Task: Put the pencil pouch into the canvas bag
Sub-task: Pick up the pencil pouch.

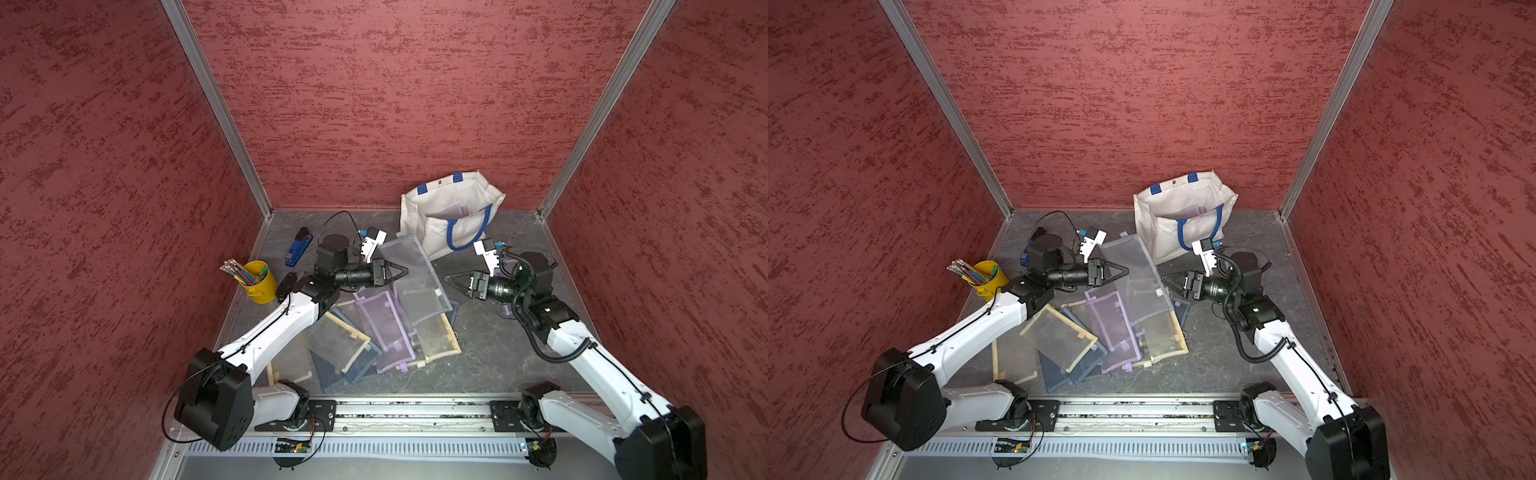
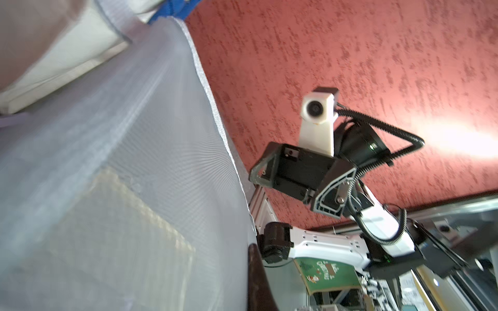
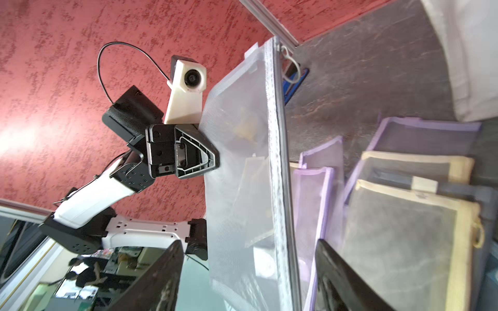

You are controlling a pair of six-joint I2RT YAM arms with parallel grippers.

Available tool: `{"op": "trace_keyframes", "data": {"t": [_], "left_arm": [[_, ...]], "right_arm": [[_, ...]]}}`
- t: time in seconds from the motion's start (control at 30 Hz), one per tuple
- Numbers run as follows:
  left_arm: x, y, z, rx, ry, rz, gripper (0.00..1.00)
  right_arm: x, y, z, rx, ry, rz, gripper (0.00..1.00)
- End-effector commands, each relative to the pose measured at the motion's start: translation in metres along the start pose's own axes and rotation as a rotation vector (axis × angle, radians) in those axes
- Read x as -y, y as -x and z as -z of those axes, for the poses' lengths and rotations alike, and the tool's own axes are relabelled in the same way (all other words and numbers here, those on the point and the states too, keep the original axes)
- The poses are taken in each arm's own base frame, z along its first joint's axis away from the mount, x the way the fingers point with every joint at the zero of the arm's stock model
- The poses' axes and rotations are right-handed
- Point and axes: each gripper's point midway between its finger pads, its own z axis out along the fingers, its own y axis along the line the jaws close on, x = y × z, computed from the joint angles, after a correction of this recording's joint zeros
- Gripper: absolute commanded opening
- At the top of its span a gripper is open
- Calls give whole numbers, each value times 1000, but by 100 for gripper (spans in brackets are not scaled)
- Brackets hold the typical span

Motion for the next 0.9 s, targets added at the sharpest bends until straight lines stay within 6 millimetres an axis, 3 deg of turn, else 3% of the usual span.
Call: {"op": "trace_keyframes", "data": {"t": [0.0,0.17,0.53,0.6,0.87], "left_arm": [[38,-7,7,-79,-139,-117,0],[51,-3,7,-82,-173,-146,0],[57,5,3,-86,-198,-164,0],[57,6,2,-92,-201,-163,0],[54,2,2,-115,-196,-156,0]], "right_arm": [[-32,11,-2,-34,114,69,78],[-22,8,-9,-67,98,67,77],[-44,-2,-20,-128,206,87,70],[-47,-2,-20,-126,209,93,66],[-52,2,-19,-110,213,116,30]]}}
